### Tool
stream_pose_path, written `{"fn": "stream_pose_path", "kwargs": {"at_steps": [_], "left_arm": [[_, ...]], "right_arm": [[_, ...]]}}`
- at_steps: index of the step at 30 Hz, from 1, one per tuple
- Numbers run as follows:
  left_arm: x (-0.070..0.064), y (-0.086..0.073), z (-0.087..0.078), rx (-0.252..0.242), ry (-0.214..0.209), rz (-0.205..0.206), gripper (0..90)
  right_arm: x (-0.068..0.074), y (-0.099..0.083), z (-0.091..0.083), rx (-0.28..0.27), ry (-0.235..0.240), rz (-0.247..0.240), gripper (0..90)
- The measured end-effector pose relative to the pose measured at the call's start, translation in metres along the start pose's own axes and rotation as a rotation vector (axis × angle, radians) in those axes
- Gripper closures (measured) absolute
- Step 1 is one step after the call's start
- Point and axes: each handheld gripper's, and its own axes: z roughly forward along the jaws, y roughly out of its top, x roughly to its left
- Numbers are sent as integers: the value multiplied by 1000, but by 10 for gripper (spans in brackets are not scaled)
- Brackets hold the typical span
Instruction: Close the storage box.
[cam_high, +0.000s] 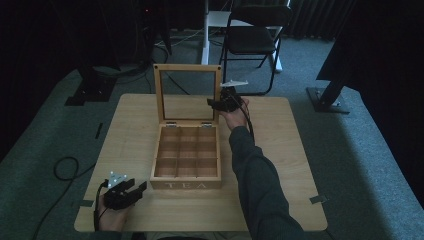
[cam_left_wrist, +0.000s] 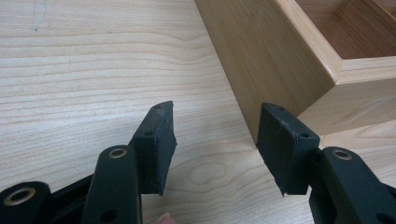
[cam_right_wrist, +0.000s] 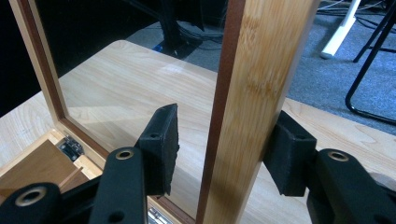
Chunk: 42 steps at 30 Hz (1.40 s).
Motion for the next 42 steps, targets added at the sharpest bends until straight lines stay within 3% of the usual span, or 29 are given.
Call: {"fn": "stream_pose_path", "kwargs": {"at_steps": [6, 7, 14, 25, 29, 37, 42], "left_arm": [[-1, 0, 1, 3, 2, 4, 470], [-1, 0, 1, 3, 3, 4, 470], [-2, 0, 2, 5, 1, 2, 470], [4, 2, -2, -11, 2, -20, 471], [7, 5, -3, -15, 6, -24, 472], [11, 20, -17, -68, 29, -52, 475], [9, 39, -20, -68, 25, -12, 471]], "right_arm": [[6, 0, -7, 0, -19, -29, 503], [9, -1, -11, -7, -30, -56, 506], [21, -9, -26, -35, -48, -112, 524], [37, -22, -42, -65, -68, -168, 524], [40, -26, -50, -73, -53, -177, 524], [47, -34, -56, -82, -65, -192, 510], [53, -40, -62, -85, -67, -194, 502]]}}
